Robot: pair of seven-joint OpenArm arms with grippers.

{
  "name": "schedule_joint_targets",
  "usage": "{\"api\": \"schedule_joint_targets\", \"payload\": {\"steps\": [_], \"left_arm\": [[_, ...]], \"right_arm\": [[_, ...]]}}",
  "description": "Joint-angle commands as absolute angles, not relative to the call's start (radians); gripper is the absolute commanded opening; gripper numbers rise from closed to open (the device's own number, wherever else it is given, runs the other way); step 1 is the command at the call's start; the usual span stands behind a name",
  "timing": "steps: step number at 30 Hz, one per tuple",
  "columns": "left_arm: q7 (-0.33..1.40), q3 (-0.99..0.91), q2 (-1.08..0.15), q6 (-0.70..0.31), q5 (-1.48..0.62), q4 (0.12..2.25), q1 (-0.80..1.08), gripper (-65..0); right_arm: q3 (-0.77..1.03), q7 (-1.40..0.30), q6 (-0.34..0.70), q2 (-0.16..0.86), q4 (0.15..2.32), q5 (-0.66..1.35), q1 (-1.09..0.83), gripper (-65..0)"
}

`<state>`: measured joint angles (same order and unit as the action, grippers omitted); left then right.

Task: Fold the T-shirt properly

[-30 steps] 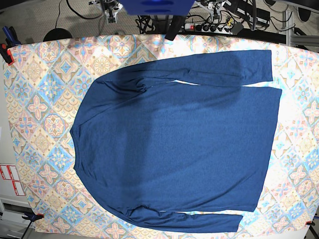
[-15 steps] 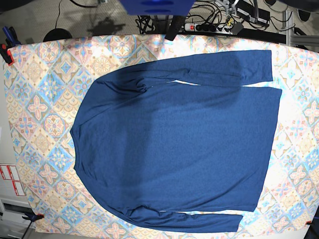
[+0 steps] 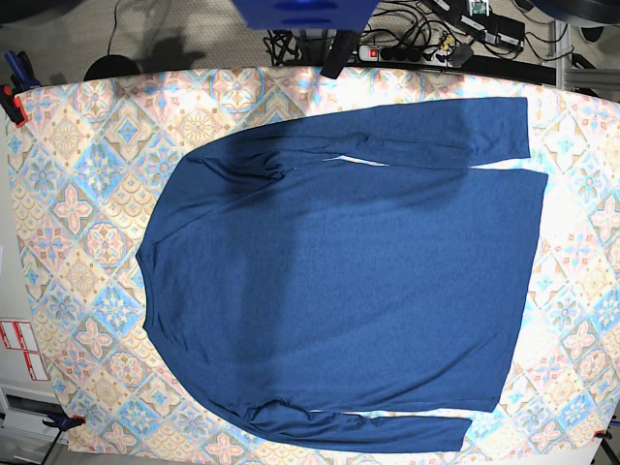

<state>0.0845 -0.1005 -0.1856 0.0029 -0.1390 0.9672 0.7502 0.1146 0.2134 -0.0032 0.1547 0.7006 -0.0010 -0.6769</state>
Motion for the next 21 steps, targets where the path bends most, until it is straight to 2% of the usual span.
{"api": "schedule_joint_targets", "payload": {"steps": [1, 8, 15, 21], "left_arm": [[0.076, -0.101, -0.189, 0.004, -0.14, 1.007, 0.788, -64.4], [0.076, 0.013, -0.211, 0.005, -0.142, 1.239, 0.929, -64.4], [0.076, 0.016, -0.213, 0.007, -0.143, 1.517, 1.079, -64.4], [0.128, 0.012, -0.216, 0.007, -0.143, 1.707, 1.11, -63.5]], "right_arm": [[0.125, 0.217, -0.007, 0.162, 0.736, -0.001, -0.73, -64.3], [0.133, 0.217, -0.007, 0.163, 1.023, 0.001, -0.889, -64.4], [0.188, 0.216, -0.007, 0.16, 1.336, 0.001, -1.038, -64.4], [0.202, 0.213, -0.007, 0.159, 1.552, -0.002, -1.09, -64.3]]}}
